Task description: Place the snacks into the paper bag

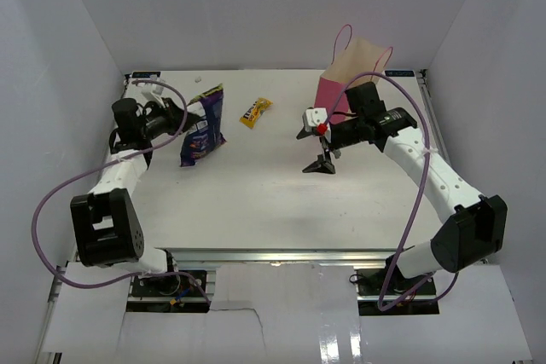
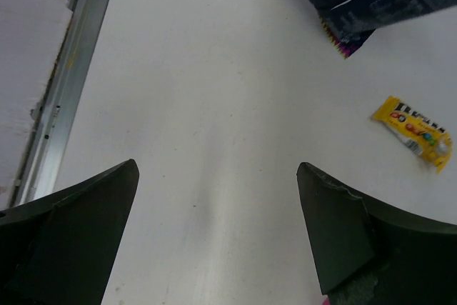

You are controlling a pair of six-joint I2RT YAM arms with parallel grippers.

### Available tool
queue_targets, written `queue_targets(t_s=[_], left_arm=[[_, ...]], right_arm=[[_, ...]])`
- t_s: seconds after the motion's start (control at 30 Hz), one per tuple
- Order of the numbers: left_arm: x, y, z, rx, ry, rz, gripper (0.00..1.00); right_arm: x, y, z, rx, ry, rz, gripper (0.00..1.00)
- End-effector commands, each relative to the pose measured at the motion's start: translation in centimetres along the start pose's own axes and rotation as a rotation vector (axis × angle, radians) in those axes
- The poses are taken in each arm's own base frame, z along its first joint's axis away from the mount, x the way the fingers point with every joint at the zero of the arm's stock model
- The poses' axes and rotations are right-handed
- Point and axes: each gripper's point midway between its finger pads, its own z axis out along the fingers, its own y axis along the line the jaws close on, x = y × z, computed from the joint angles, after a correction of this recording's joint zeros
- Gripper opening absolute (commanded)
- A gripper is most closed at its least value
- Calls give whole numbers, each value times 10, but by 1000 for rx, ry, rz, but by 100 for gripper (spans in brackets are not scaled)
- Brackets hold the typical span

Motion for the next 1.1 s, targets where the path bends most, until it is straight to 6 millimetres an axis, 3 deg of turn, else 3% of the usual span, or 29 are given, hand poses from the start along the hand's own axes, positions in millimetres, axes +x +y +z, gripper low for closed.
queue_targets(t_s=[0.0, 0.1, 0.13, 0.2, 0.27, 0.37, 0.5, 0.57, 0.6, 0.63, 0.7, 0.87, 1.03, 1.07], left_arm=[[-19, -71, -13, 225, -55, 336, 0], [-8, -107, -13, 341, -34, 395, 0], [2, -127, -14, 410, -21, 431, 0], [12, -144, -15, 464, -6, 457, 0], [28, -171, -15, 535, 15, 468, 0], [43, -195, -18, 592, 41, 455, 0], [64, -204, -19, 610, 74, 432, 0], [80, -204, -18, 622, 111, 403, 0], [84, -204, -17, 620, 118, 399, 0], [88, -206, -17, 622, 126, 395, 0], [91, -205, -16, 620, 129, 396, 0], [96, -203, -13, 621, 145, 382, 0], [92, -206, -17, 612, 129, 385, 0], [89, -204, -17, 589, 120, 388, 0]], right_arm=[[-41, -33, -8, 57, -42, -253, 98], [-47, -49, -7, 63, -46, -368, 98], [-51, -54, -6, 60, -56, -404, 98], [-55, -61, -2, 59, -74, -481, 97], [-59, -71, 6, 54, -85, -487, 96], [-62, -76, 24, 16, -100, -413, 95], [-47, -50, 61, -116, -100, -203, 95], [-18, -40, 80, -117, -31, -58, 95], [-13, -35, 91, -100, -14, -11, 95], [-16, -59, 95, 47, -6, 49, 94], [0, -47, 108, 49, 15, 83, 93], [17, -63, 129, 150, 47, 195, 100], [22, -75, 146, 170, 45, 211, 71], [21, -77, 146, 176, 46, 207, 56]])
